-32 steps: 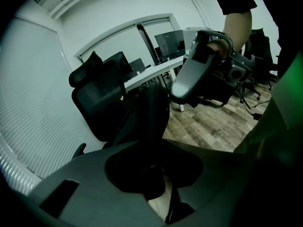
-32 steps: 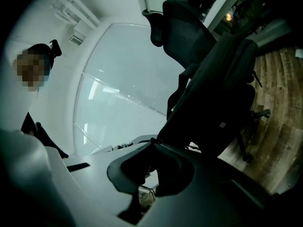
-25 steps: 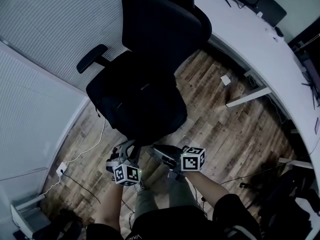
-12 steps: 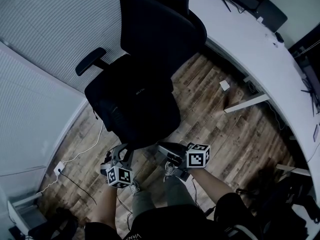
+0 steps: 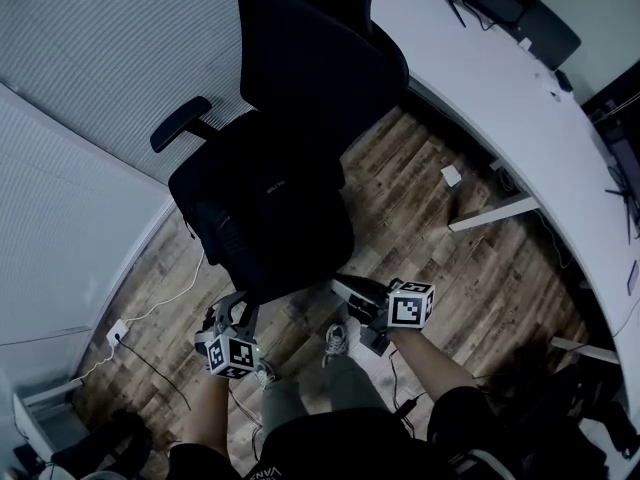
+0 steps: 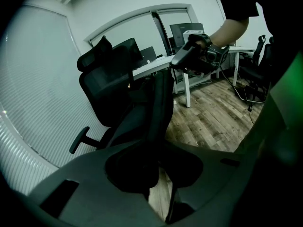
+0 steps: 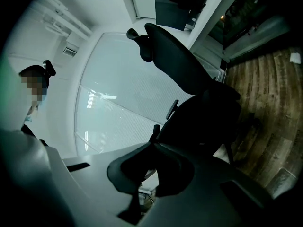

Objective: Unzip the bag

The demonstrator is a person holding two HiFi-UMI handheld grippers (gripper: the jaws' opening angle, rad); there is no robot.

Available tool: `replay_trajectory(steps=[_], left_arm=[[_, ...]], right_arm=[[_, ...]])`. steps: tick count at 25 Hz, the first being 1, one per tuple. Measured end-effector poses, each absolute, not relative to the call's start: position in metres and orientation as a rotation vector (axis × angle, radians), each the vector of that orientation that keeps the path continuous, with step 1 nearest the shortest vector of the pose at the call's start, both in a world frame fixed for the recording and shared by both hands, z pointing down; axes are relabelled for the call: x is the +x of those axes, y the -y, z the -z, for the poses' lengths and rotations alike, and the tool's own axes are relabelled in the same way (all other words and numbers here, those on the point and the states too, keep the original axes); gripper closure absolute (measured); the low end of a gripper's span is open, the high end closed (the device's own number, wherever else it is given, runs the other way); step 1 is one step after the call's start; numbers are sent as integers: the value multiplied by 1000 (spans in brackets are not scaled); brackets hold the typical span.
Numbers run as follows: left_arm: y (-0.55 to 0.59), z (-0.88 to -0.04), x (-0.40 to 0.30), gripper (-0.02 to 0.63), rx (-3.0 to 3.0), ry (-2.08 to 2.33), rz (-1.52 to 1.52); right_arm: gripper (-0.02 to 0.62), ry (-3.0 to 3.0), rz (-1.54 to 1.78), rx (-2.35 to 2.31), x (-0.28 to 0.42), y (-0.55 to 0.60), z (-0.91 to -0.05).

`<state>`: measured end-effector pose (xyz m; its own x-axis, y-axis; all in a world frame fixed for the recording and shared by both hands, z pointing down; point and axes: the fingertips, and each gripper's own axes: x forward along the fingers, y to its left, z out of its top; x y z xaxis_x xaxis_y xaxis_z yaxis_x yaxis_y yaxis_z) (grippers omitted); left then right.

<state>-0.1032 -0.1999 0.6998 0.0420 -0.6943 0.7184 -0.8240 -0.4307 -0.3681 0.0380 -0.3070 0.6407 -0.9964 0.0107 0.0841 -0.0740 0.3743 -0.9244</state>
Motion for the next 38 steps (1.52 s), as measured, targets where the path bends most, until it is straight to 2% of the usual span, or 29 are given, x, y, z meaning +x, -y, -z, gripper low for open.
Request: replay_trajectory(steps=[32,38], left_arm=[[206,-715,-99,505,2044,1531,-1360],[202,-715,-99,501,2019,1499,-1368]], right_arm=[[551,2508,-1701,235,66,392,-675],[549,2544,-1571,245,64,382,-672]])
